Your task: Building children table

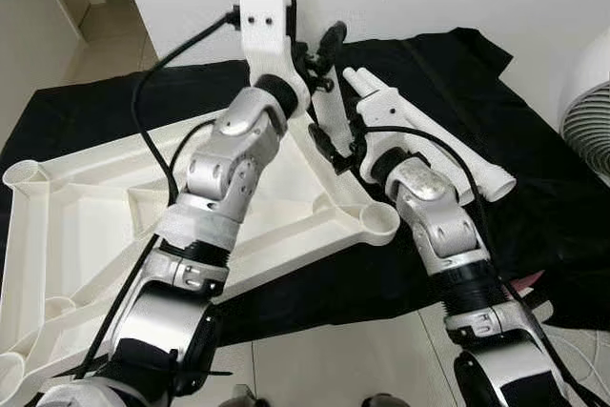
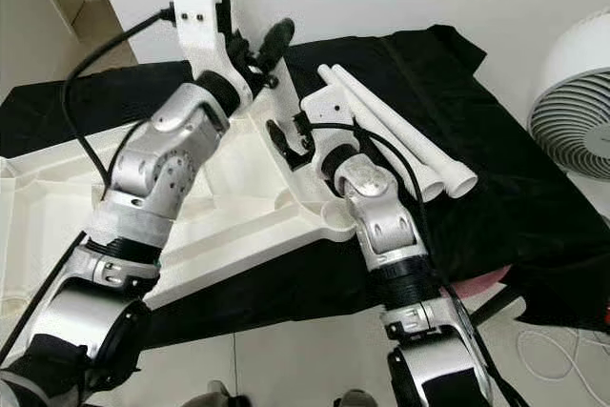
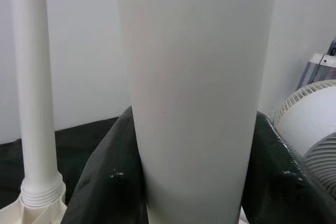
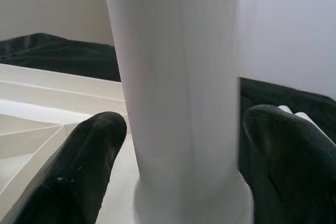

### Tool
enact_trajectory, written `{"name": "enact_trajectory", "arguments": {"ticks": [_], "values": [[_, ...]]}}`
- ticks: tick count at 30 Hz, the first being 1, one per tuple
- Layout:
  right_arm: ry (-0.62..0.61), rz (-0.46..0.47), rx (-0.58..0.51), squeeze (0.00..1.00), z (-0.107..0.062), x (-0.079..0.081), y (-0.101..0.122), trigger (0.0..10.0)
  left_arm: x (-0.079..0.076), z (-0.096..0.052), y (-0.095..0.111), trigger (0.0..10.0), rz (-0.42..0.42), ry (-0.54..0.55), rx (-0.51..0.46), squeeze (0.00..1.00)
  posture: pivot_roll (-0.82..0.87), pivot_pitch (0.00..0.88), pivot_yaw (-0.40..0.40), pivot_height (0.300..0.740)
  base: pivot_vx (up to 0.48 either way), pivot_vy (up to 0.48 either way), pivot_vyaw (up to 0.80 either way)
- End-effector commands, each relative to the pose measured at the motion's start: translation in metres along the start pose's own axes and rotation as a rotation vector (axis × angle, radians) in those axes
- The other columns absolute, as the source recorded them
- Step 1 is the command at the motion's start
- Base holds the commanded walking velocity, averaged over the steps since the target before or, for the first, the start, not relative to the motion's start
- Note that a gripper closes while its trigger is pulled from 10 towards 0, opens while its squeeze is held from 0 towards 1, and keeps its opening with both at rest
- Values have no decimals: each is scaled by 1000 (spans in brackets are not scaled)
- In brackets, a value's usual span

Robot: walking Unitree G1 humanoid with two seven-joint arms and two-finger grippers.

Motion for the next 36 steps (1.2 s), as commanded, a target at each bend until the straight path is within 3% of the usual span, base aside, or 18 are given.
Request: {"name": "enact_trajectory", "arguments": {"ticks": [1,21,22,23,24,25,26,27,28,31,32,33,34,36], "values": [[2,-6,16,0,4,3,-1,10000,-2,0,8,10000,32,2,-31,0,-109,31,80,740,0,0,0],[32,-56,4,0,20,10,14,10000,-15,2,11,10000,56,-18,-52,0,-110,32,75,740,0,0,0],[36,-60,5,0,20,10,14,7804,-15,3,11,10000,57,-20,-53,0,-110,33,75,740,0,0,0],[36,-60,5,0,20,10,14,7804,-15,3,11,10000,57,-20,-53,0,-110,33,75,740,0,0,0],[43,-68,6,0,20,11,15,6000,-16,3,11,10000,59,-21,-53,0,-110,33,75,740,0,0,0],[43,-68,6,0,20,11,15,6000,-16,3,11,10000,59,-21,-53,0,-110,33,75,740,0,0,0],[48,-75,5,0,20,12,15,3294,-16,3,11,10000,60,-22,-54,0,-110,33,75,740,0,0,0],[48,-75,5,0,20,12,15,3294,-16,3,11,10000,60,-22,-54,0,-110,33,75,740,0,0,0],[60,-99,5,0,20,14,15,2157,-17,3,10,10000,64,-27,-53,0,-110,32,77,740,0,0,0],[75,-125,4,0,20,16,15,2588,-18,3,10,10000,67,-31,-51,0,-110,32,77,740,0,0,0],[87,-145,5,0,20,17,14,1765,-19,3,9,10000,70,-35,-50,0,-110,32,77,740,0,0,0],[87,-145,5,0,20,17,14,1765,-19,3,9,10000,70,-35,-50,0,-110,32,77,740,0,0,0],[98,-157,7,0,20,19,13,314,-20,3,9,10000,72,-38,-48,0,-110,32,77,740,0,0,0],[104,-163,9,0,20,20,13,78,-21,3,8,10000,75,-42,-46,0,-109,34,79,740,0,0,0]]}}
Point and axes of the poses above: a point about 5 cm out from each wrist's last joint towards the gripper, its own z axis pointing out of the wrist towards the gripper, its own y axis along the axis of the wrist's last joint, x = y × z, the point moved 3 cm from there along z, pointing out of the wrist towards the gripper, and after that the axes turned 7 degrees about z, right-handed, at the moved point
